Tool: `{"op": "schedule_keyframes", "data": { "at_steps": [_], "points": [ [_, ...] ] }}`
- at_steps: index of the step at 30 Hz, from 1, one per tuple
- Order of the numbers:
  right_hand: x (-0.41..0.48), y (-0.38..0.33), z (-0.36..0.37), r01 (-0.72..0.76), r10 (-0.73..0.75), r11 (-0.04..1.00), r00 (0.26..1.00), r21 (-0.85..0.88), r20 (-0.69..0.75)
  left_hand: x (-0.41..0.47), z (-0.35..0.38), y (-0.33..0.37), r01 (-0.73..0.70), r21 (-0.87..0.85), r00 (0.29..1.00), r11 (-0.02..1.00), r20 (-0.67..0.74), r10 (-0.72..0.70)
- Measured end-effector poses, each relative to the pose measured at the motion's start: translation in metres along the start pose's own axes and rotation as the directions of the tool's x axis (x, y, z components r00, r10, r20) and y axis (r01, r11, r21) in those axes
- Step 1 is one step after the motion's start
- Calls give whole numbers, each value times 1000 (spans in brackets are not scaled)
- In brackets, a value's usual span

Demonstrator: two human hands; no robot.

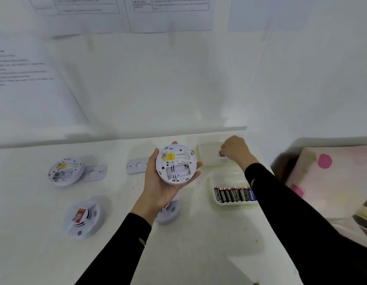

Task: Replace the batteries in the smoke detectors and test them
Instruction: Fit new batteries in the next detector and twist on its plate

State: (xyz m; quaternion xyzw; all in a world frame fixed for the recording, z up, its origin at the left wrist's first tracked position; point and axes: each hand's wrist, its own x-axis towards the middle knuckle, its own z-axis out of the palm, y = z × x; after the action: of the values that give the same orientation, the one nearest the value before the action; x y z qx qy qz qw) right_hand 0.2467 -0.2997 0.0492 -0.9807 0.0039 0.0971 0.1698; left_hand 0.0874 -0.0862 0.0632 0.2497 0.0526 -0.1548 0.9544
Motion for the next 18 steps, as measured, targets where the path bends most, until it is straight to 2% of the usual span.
{"op": "schedule_keyframes", "data": {
  "at_steps": [2,5,8,10,11,12,14,18],
  "points": [
    [12,1,7,19,-18,999,1000,-35,19,-1,-1,-1,-20,10,999,1000,25,20],
    [16,-2,12,12,-12,1000,1000,11,26,-1,-2,-2,-32,6,999,999,34,32],
    [14,-6,12,-11,11,1000,1000,10,15,-1,1,-3,-34,-7,999,999,-13,34],
    [10,-7,9,2,4,993,999,120,-42,0,2,-4,-37,-8,999,999,-35,36],
    [4,-9,6,21,-1,973,996,230,-85,1,3,-4,-38,-7,999,999,-37,37],
    [-6,-13,0,54,-4,927,991,370,-135,2,3,-4,-37,-9,999,999,-36,36],
    [-35,-23,-15,153,-8,758,974,634,-226,6,2,-4,-43,-11,998,999,-47,43],
    [-102,-51,-25,281,-59,353,959,892,-279,14,4,-4,-79,-4,993,997,-84,79]
  ]
}}
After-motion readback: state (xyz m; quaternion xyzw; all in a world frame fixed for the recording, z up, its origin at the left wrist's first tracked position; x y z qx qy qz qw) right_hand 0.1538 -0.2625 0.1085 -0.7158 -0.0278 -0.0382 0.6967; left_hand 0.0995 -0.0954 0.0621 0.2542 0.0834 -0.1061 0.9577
